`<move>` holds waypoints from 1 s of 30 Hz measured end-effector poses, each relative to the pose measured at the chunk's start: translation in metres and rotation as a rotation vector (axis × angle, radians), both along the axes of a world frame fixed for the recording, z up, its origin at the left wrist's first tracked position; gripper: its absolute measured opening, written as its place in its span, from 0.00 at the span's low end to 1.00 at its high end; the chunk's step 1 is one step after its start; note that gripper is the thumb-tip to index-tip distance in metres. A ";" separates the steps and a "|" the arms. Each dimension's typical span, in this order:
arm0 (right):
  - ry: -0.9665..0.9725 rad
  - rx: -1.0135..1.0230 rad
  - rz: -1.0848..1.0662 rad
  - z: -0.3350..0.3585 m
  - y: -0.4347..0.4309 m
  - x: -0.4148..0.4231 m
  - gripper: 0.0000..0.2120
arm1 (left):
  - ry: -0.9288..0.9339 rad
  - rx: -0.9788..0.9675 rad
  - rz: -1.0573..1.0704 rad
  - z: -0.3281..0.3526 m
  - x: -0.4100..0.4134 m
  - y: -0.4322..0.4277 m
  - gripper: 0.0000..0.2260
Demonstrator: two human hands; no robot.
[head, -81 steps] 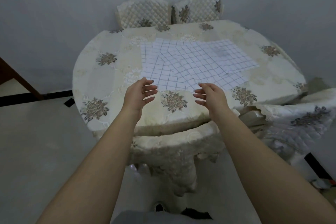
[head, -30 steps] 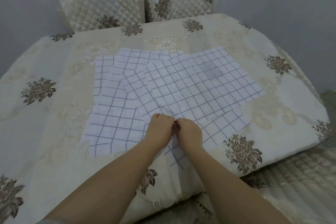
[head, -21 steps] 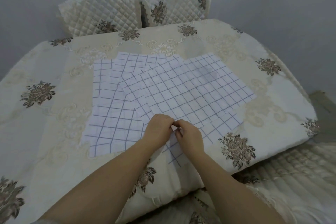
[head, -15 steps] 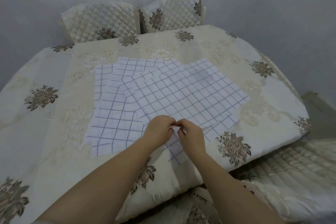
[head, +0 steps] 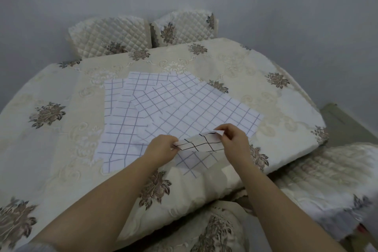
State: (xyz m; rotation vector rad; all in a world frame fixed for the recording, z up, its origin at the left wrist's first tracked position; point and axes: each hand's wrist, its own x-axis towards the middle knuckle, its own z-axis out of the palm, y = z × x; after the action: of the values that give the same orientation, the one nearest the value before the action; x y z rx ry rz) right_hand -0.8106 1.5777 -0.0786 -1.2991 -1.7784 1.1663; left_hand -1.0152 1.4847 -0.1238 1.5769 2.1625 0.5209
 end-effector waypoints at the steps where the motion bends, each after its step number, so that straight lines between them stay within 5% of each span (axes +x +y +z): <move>1: 0.009 0.001 -0.026 0.001 0.002 0.005 0.09 | -0.007 0.002 0.005 0.000 -0.001 -0.003 0.08; 18: -0.035 -0.027 -0.424 0.008 0.024 0.085 0.03 | -0.023 0.041 0.108 0.032 -0.042 -0.033 0.05; 30: 0.072 -0.098 -0.436 0.013 0.080 0.120 0.06 | -0.395 0.217 0.405 0.070 0.002 0.005 0.14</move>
State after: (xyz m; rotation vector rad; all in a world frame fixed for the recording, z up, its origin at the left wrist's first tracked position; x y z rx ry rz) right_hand -0.6907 1.6579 -0.0660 -1.5819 -1.3093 1.0429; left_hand -1.0134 1.4893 -0.0536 1.0103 2.1609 1.1226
